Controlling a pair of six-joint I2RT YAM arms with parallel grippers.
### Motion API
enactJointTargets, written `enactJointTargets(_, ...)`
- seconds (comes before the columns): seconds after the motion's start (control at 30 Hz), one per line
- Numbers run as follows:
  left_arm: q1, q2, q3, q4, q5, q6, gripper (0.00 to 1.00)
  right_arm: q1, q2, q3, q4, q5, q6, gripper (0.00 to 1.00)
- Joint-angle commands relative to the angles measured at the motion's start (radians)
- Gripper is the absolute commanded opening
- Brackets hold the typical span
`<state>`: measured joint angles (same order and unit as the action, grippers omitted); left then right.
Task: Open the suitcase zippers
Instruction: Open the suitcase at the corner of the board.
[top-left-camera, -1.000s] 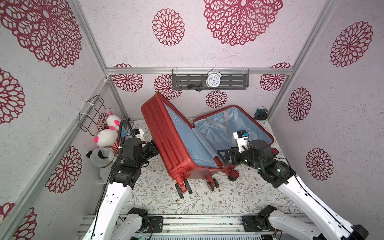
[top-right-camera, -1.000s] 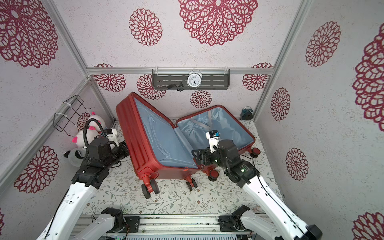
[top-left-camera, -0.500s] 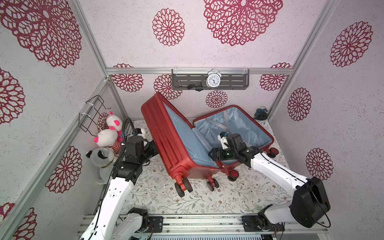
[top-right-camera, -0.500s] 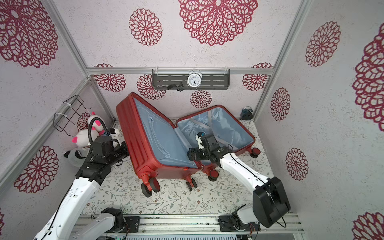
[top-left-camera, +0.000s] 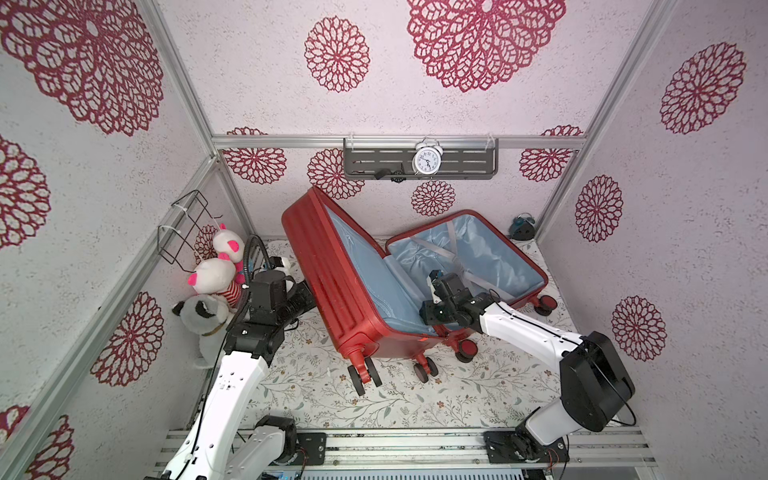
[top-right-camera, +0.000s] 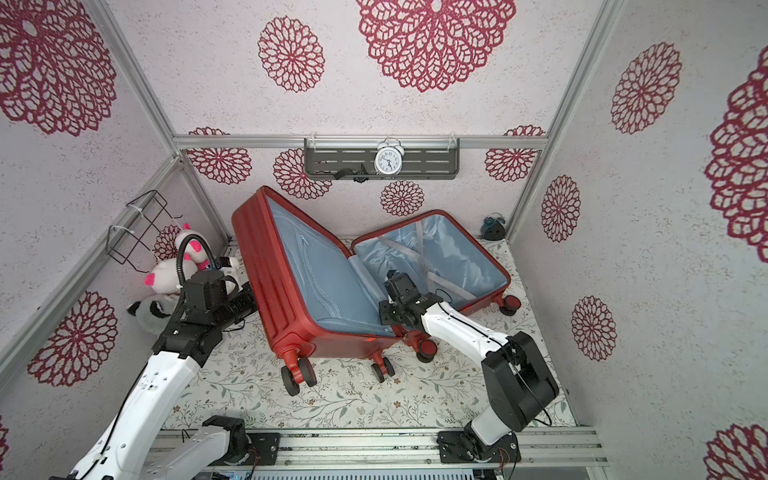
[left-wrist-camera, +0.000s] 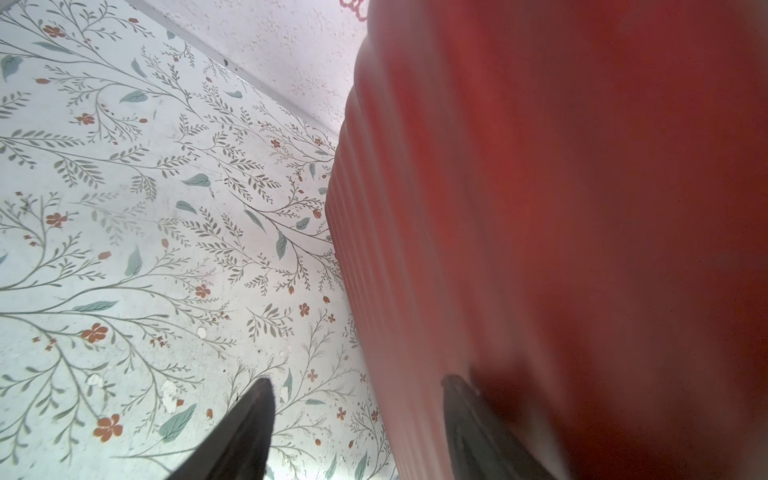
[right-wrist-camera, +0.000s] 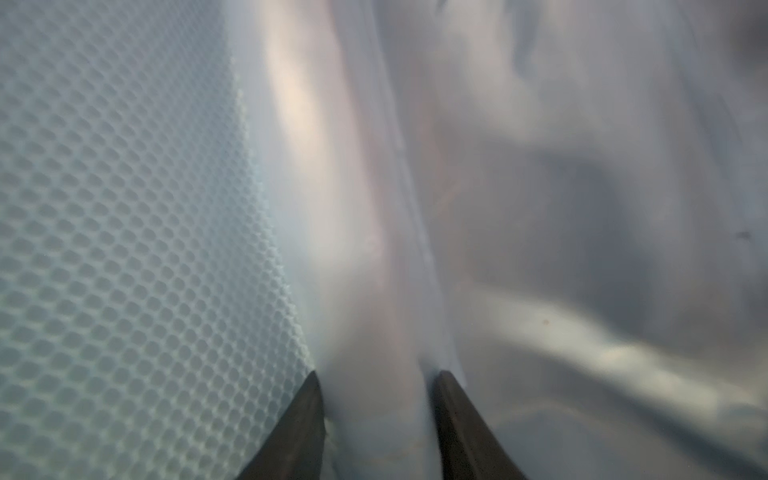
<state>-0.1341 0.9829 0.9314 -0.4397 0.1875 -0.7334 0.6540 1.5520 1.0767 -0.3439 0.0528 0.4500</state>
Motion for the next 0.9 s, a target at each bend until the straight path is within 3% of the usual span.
enactJointTargets(0.0,0.005,0.005,0.038,0.067,0.053,0.023,0.67,0.02,-0.023,0.005,-0.048,0.116,0.117,0.31)
enactJointTargets(0.1,0.017,0.013,0.04,0.07,0.065,0.025,0.67,0.028,-0.05,-0.007,-0.059,0.153,0.207,0.15)
enactJointTargets(0.27,0.03,0.045,0.055,0.077,0.086,0.029,0.67,0.036,-0.106,-0.029,-0.104,0.224,0.377,0.01)
enactJointTargets(0.57,0.036,0.161,0.135,0.089,0.119,0.046,0.67,0.057,-0.163,-0.043,-0.223,0.354,0.668,0.0)
enactJointTargets(0.73,0.062,0.22,0.167,0.093,0.136,0.058,0.67,0.082,-0.153,-0.046,-0.178,0.361,0.676,0.0)
enactJointTargets(0.8,0.085,0.24,0.172,0.1,0.155,0.057,0.67,0.091,-0.135,-0.014,-0.217,0.42,0.649,0.25)
enactJointTargets(0.87,0.106,0.259,0.177,0.109,0.181,0.051,0.67,0.09,-0.126,0.007,-0.218,0.449,0.575,0.63)
